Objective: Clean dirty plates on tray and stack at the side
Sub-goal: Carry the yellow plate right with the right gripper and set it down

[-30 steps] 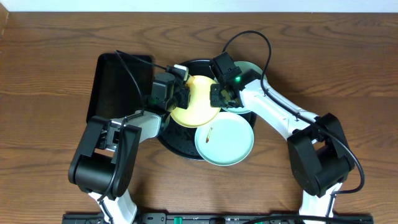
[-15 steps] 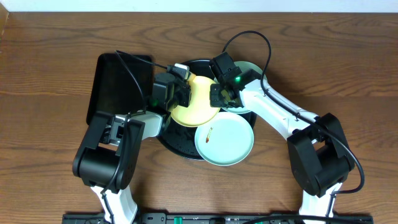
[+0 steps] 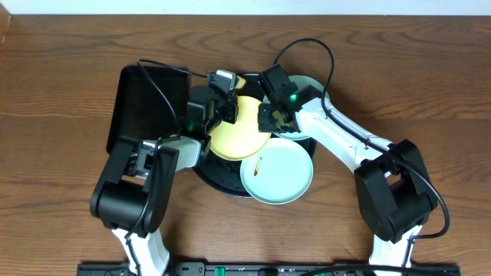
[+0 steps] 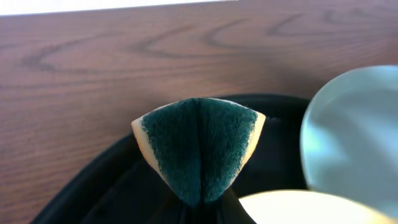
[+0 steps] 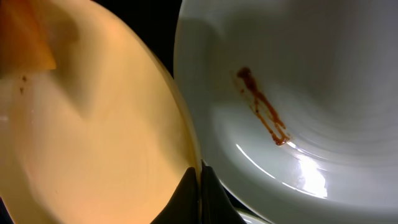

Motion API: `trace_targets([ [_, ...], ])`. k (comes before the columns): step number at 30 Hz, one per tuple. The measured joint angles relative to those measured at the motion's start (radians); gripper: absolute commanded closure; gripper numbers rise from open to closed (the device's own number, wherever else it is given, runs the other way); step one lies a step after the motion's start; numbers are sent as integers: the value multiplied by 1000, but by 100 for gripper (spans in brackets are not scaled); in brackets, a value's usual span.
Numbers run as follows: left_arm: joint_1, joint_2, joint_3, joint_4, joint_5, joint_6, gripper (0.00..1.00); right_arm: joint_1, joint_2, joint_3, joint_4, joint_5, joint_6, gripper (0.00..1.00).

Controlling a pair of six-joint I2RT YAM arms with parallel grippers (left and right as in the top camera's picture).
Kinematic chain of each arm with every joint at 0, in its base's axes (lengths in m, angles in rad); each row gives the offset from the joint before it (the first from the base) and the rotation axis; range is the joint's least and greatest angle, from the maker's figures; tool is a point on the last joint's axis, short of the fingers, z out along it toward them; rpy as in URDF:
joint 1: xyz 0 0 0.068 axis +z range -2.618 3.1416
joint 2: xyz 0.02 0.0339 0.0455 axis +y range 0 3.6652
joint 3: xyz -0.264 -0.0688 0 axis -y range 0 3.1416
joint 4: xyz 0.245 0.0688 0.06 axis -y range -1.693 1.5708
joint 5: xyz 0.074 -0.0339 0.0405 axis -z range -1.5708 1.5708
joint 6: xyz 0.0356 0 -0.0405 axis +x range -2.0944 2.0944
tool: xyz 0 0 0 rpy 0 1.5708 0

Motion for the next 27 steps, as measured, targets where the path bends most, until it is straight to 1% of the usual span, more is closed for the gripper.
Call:
trace_targets([
  [5,9,-161,1,-59,12,-27,93,0,0,0,3,0,-21,98],
  [8,41,-301,7,-145,17,-48,92,0,0,8,-2,2,-50,98],
  [12,121,-460,13,-278,20,-83,92,0,0,65,-39,30,-95,99],
  [16,250,-587,21,-466,20,-159,92,0,0,177,-101,95,-152,98],
  [20,373,-644,26,-643,34,-215,92,5,0,290,-153,177,-227,99],
  [23,435,-649,27,-769,61,-235,93,27,0,363,-185,269,-301,99],
  [27,486,-648,26,-876,95,-250,92,99,0,439,-201,483,-434,98],
])
